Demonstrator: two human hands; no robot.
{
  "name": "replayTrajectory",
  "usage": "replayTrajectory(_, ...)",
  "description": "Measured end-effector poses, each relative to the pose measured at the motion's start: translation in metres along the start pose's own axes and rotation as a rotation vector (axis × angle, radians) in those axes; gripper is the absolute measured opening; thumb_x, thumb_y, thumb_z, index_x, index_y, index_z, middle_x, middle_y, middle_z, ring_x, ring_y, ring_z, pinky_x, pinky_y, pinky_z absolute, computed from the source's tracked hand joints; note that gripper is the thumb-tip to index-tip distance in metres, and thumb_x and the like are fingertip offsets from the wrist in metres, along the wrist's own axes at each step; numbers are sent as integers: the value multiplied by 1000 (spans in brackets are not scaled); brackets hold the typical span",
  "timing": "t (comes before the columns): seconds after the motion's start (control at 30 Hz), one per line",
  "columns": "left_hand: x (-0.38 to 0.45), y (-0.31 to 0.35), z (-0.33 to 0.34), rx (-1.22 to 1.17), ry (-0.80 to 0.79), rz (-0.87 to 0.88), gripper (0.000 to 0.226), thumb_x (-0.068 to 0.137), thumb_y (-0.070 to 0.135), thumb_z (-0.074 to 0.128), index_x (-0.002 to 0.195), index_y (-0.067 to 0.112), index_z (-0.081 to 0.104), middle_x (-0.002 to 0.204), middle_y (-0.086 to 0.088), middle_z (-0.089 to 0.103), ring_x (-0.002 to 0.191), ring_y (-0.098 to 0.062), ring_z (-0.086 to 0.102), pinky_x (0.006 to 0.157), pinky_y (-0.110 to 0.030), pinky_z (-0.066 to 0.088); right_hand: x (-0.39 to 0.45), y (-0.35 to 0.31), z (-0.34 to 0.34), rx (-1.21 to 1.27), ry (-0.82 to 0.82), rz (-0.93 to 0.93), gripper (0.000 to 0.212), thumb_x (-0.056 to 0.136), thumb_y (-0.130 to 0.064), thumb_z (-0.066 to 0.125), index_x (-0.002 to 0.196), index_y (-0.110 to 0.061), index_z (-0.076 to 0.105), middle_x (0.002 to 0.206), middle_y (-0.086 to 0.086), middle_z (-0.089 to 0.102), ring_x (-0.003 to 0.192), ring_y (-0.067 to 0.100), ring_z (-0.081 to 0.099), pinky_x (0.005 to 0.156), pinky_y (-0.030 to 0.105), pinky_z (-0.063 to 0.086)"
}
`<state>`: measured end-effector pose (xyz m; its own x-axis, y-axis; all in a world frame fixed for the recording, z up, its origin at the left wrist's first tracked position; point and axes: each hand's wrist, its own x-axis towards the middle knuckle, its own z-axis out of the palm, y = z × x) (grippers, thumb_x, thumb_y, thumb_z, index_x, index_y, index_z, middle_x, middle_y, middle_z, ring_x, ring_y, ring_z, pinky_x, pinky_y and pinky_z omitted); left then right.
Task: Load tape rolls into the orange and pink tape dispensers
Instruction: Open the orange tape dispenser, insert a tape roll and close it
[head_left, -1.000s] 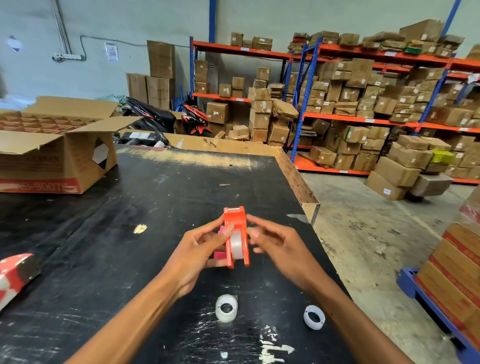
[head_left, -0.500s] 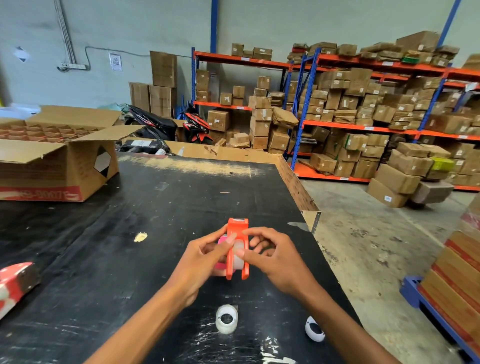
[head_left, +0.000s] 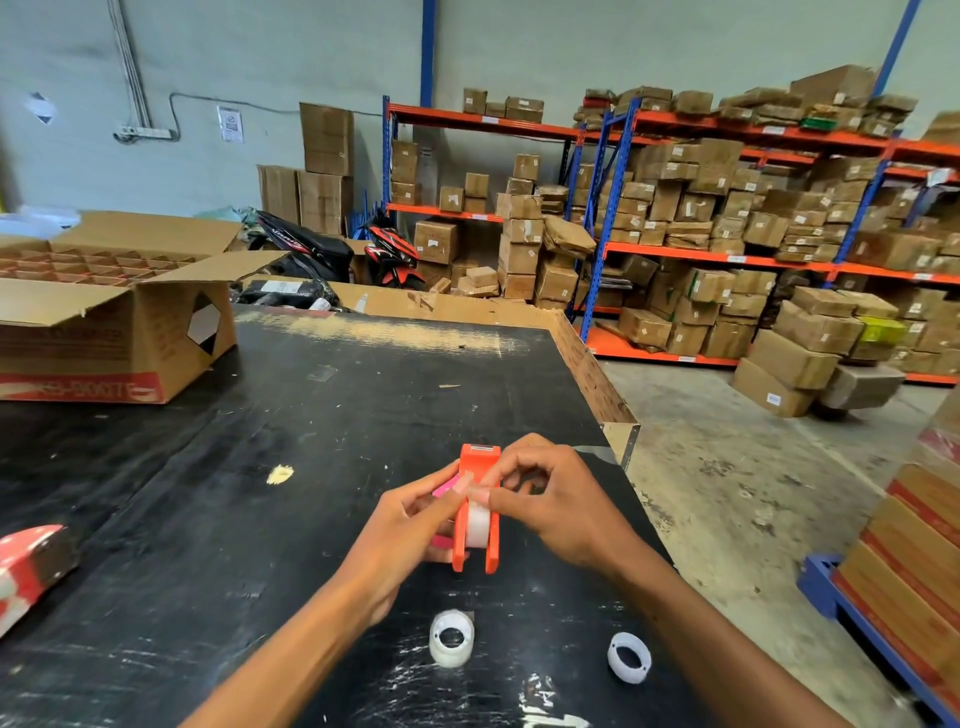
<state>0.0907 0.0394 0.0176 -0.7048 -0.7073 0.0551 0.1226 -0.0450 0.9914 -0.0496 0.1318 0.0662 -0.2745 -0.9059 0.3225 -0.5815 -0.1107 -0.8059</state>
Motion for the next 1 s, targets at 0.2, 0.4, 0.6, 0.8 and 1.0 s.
replayTrajectory(0.2, -4, -1, -1, 8, -81, -22, 34, 78, 45, 64, 112, 40, 69, 94, -7, 78, 75, -18, 73, 56, -28, 56, 18, -3, -16, -23, 45, -21, 8, 78, -15, 75, 77, -8, 72, 95, 3, 71, 86, 16, 68, 78, 32, 54)
replayTrajectory(0.4, -4, -1, -1, 68, -92, -7, 65, 63, 49, 81, 124, 36, 61, 99, -23, 70, 80, -18, 70, 63, -29, 56, 27, -2, -20, -71, 17, 19, 14, 80, -20, 75, 79, -7, 73, 80, 13, 74, 69, 19, 66, 68, 31, 54)
replayTrajectory(0.6, -3, -1, -9, 71, -132, 9, 67, 56, 32, 87, 119, 38, 63, 95, -14, 67, 80, -17, 64, 68, -28, 57, 30, -5, -24, 41, -90, 180, 13, 80, -16, 75, 75, -4, 72, 87, 21, 76, 83, 24, 73, 86, 39, 58)
replayTrajectory(0.8, -3, -1, -7, 114, -96, 63, 67, 63, 16, 83, 126, 25, 61, 92, -7, 66, 72, -14, 56, 68, -26, 56, 32, -5, -18, 173, -108, 294, 13, 80, -4, 71, 67, -4, 66, 103, 36, 68, 102, 44, 66, 99, 49, 51)
replayTrajectory(1.0, -3, -12, 0, 100, -77, 13, 65, 68, 7, 81, 128, 19, 59, 94, -14, 64, 78, -22, 58, 67, -29, 57, 34, 17, -16, 225, -117, 377, 23, 81, -4, 70, 59, -11, 67, 93, 24, 74, 87, 26, 70, 88, 34, 56)
